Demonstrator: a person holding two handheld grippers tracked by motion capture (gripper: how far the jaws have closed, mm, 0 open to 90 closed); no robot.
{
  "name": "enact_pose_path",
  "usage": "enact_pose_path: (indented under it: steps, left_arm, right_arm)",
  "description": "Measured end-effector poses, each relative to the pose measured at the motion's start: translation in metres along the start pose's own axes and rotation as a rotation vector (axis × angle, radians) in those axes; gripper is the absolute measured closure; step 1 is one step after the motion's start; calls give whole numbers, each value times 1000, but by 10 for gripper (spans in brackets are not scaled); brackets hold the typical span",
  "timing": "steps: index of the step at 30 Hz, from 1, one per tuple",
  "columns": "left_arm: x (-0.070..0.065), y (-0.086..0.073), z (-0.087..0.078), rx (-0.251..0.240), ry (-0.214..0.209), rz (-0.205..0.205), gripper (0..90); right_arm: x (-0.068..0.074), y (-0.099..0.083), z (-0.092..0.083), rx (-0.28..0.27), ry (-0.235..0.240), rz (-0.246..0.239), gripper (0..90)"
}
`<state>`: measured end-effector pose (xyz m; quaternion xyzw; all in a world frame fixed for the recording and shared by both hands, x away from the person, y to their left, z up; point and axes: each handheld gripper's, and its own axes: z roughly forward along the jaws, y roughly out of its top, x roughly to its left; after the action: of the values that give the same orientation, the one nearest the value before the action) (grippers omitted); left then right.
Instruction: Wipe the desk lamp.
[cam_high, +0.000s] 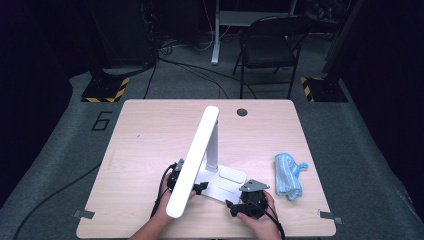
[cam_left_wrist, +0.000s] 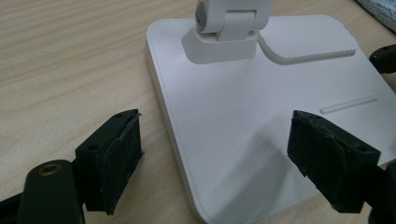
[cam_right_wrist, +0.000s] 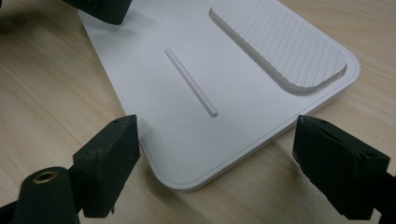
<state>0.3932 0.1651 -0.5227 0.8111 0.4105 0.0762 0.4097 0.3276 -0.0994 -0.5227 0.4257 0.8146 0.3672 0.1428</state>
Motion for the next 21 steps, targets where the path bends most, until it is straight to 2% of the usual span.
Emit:
enact_pose_path:
  steps: [5,6,8,10,12,13,14,16,19,21]
  left_arm:
    - [-2,0,0,11,7,29,176]
    - [-4,-1,0,8,8,22,176]
    - [-6,-2,1,1,9,28,175]
    - [-8,-3,0,2,-2,29,175]
    - [-10,-4,-1,20,-5,46,163]
    - [-11,-4,-1,16,9,58,159]
    - [-11,-5,-1,13,9,54,153]
    - [-12,-5,-2,22,2,58,151]
    - [-15,-7,-1,19,36,75,145]
    - [-17,-7,-1,31,46,104,143]
  right_arm:
    - [-5,0,2,1,12,16,175]
    - [-5,1,1,7,7,26,187]
    - [-7,2,3,0,-2,3,217]
    - [-7,3,4,-6,-9,15,232]
    - [-8,5,6,-11,-19,18,243]
    - [-9,5,7,-14,-20,14,243]
    - [-11,6,8,-13,-21,3,245]
    - [-12,8,9,-15,-23,17,252]
    - [-14,10,12,-23,-23,16,253]
    - [-16,12,13,-23,-24,31,254]
